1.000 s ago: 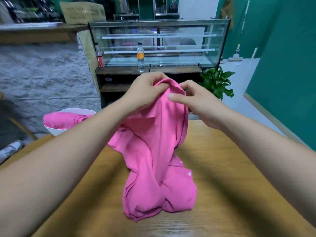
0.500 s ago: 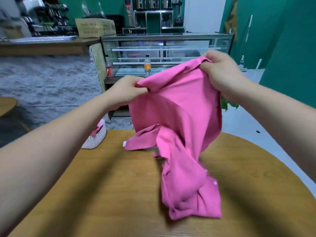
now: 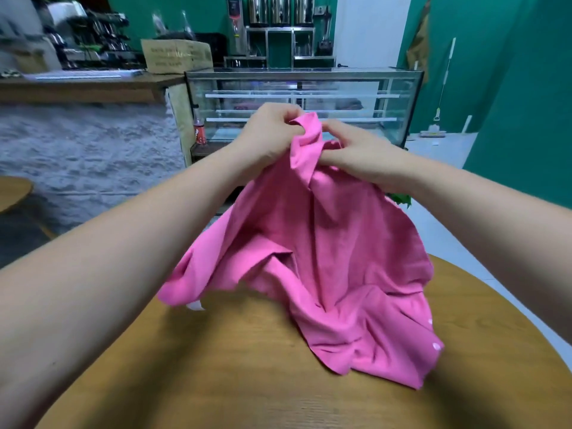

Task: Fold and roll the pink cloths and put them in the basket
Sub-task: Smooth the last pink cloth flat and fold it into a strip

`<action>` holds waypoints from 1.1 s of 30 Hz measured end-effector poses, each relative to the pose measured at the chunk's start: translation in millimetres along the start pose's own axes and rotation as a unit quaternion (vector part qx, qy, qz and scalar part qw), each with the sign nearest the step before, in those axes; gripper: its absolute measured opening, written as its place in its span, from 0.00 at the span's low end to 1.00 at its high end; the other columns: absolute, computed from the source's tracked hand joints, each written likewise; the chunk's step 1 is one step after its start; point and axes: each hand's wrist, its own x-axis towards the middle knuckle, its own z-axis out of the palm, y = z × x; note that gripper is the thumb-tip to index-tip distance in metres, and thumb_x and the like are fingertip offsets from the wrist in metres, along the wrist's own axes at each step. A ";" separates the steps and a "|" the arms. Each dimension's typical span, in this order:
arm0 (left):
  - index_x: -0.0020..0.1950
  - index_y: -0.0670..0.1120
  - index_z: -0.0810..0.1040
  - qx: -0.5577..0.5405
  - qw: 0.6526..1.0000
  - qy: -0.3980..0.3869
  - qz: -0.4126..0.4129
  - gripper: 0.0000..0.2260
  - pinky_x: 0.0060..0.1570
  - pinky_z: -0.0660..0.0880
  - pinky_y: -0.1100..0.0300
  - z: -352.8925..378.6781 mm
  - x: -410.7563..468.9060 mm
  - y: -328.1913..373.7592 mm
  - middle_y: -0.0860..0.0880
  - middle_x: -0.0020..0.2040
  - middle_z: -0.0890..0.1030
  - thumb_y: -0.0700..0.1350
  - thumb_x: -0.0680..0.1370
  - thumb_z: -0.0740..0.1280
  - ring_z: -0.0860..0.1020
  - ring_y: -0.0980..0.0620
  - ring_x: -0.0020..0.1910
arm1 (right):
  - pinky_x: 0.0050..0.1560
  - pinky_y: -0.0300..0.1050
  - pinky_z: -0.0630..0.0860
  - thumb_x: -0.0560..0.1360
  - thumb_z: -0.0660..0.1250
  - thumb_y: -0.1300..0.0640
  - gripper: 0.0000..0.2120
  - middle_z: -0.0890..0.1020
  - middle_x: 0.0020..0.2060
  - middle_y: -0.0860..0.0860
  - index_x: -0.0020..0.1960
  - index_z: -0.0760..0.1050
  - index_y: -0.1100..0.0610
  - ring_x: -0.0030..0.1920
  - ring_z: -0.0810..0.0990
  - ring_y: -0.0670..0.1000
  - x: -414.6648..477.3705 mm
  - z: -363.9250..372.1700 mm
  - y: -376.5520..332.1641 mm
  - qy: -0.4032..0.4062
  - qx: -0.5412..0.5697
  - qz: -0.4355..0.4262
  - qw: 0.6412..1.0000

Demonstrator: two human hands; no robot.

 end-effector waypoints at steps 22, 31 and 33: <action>0.44 0.57 0.76 0.046 0.996 0.022 -0.072 0.07 0.40 0.71 0.53 -40.7 -50.5 -93.9 0.60 0.36 0.79 0.54 0.81 0.63 0.75 0.54 0.39 | 0.73 0.49 0.73 0.86 0.62 0.53 0.12 0.86 0.59 0.44 0.59 0.85 0.50 0.63 0.82 0.46 6.7 -51.3 44.6 0.048 0.018 -0.026 0.998; 0.43 0.44 0.81 0.344 0.939 -0.012 0.013 0.05 0.35 0.67 0.51 -70.8 -42.8 -106.6 0.46 0.35 0.81 0.46 0.74 0.70 0.80 0.41 0.40 | 0.73 0.48 0.71 0.85 0.62 0.50 0.13 0.84 0.59 0.36 0.57 0.85 0.41 0.62 0.80 0.41 -3.2 -62.0 41.6 -0.004 -0.145 -0.046 0.988; 0.42 0.46 0.80 0.304 0.953 0.020 -0.013 0.05 0.35 0.64 0.51 -76.7 -39.9 -109.1 0.47 0.36 0.80 0.38 0.77 0.68 0.77 0.44 0.40 | 0.74 0.49 0.70 0.86 0.61 0.53 0.14 0.84 0.61 0.36 0.57 0.85 0.40 0.64 0.80 0.42 -8.3 -54.3 49.0 -0.053 -0.150 -0.052 0.986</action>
